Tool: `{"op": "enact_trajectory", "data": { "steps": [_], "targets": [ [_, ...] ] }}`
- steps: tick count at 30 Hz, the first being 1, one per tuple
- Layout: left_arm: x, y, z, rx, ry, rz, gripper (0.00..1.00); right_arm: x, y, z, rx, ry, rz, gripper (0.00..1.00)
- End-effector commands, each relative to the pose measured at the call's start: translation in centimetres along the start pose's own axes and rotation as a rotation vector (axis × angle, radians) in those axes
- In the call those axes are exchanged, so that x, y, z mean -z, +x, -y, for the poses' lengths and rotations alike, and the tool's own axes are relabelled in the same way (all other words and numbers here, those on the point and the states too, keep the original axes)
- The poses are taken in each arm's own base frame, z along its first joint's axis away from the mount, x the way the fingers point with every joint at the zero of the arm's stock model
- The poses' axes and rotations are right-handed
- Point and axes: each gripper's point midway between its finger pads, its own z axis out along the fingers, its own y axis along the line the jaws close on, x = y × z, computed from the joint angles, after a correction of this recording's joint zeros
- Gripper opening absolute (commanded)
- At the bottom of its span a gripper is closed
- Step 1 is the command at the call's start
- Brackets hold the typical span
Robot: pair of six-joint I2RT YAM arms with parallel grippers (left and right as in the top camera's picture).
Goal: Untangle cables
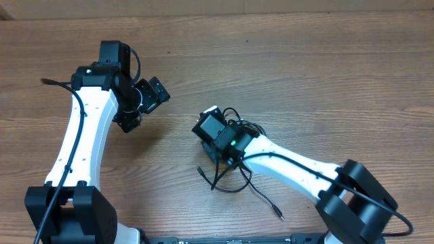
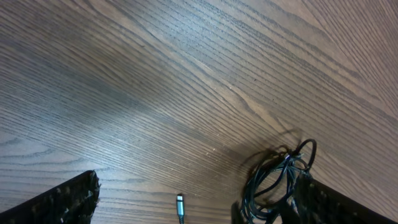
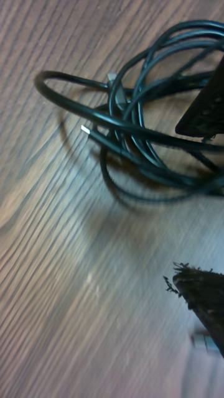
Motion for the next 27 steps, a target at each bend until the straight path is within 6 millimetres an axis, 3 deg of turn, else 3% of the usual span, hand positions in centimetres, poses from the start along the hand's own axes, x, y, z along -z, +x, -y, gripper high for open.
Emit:
{"op": "enact_trajectory", "data": {
  "steps": [1,5,8,9,10,15,16,19,21,23,27],
  "targets": [
    [0.3,0.1,-0.1,-0.005,-0.001,0.012,1.00,-1.1,0.9,0.2,0.023,-0.018,-0.038,0.62],
    [0.3,0.1,-0.1,-0.005,-0.001,0.012,1.00,-1.7,0.5,1.0,0.014,0.021,-0.022,0.61],
    [0.3,0.1,-0.1,-0.005,-0.002,0.012,1.00,-1.9,0.6,1.7,0.001,0.033,-0.031,0.52],
    [0.3,0.1,-0.1,-0.005,-0.001,0.012,1.00,-1.8,0.5,1.7,0.001,0.034,-0.032,0.53],
    [0.3,0.1,-0.1,-0.005,-0.001,0.013,1.00,-1.6,0.4,1.8,0.003,0.037,-0.036,0.59],
    [0.4,-0.1,-0.2,-0.003,-0.001,0.019,1.00,1.8,-0.9,0.9,0.029,0.031,-0.051,0.73],
    [0.4,-0.3,-0.3,0.009,0.001,0.025,1.00,3.3,-1.5,0.2,0.042,0.020,-0.043,0.77],
    [0.5,-0.7,-0.7,0.036,0.000,0.028,1.00,4.4,-1.2,-2.3,0.085,-0.040,-0.037,0.73],
    [0.6,-0.8,-0.8,0.038,0.000,0.029,1.00,4.2,-0.5,-3.6,0.107,-0.071,-0.045,0.64],
    [0.6,-0.7,-0.8,0.039,0.001,0.027,1.00,3.2,0.1,-3.7,0.107,-0.074,-0.038,0.61],
    [0.5,-0.4,-1.0,0.042,-0.009,0.014,1.00,0.3,0.5,-1.2,0.062,0.003,0.006,0.65]
  ]
}}
